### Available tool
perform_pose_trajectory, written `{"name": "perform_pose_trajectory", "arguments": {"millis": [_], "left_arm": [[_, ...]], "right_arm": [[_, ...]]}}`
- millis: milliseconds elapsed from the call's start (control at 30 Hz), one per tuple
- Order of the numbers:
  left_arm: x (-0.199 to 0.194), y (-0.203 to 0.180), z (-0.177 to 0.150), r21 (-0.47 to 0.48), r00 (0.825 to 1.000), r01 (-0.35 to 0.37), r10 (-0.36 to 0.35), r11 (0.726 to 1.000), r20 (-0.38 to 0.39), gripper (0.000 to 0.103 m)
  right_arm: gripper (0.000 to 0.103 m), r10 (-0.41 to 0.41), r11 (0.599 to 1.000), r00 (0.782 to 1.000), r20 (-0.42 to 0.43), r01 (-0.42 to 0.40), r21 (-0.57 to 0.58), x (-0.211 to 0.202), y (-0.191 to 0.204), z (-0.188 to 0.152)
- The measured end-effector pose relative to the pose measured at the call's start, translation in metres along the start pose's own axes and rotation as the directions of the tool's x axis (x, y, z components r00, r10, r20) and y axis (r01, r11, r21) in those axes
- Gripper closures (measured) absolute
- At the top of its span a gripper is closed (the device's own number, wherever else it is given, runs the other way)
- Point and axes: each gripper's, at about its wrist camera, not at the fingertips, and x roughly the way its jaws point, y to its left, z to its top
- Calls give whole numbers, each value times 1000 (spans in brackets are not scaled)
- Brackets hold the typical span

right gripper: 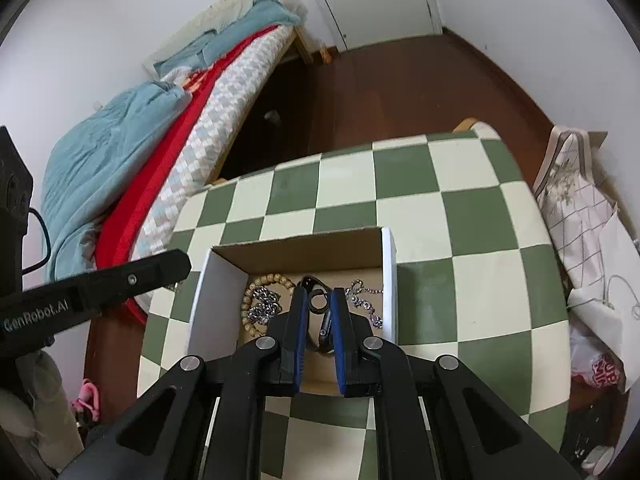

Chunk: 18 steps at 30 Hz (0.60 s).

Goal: Organize jewelry
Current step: 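Carry the black ring in the right tool over the white box, then lower the ring into the box and open the right tool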

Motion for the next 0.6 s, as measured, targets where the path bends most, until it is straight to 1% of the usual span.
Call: {"name": "perform_pose_trajectory", "arguments": {"millis": [133, 233, 333, 433, 467, 600], "left_arm": [[-11, 11, 3, -18, 999, 27, -27, 999, 18, 103], [-35, 24, 2, -26, 998, 29, -27, 999, 65, 103], [-62, 37, -7, -36, 993, 20, -16, 999, 115, 103], [-86, 52, -25, -73, 988, 56, -45, 996, 146, 103], [-91, 56, -29, -82, 987, 75, -63, 994, 145, 103], [-108, 59, -35, -90, 982, 129, -114, 988, 153, 103]], "right_arm": [[91, -2, 1000, 1000, -3, 2, -5, 3, 0, -2], [91, 7, 1000, 1000, 7, -7, -8, -1, 0, -5], [91, 42, 999, 999, 24, -42, 6, -9, 0, -13], [91, 86, 996, 996, 32, -87, 27, -16, 0, -22], [91, 97, 995, 995, 32, -97, 29, -18, 1, -24], [91, 124, 992, 992, 35, -124, 21, -26, 8, -29]]}}
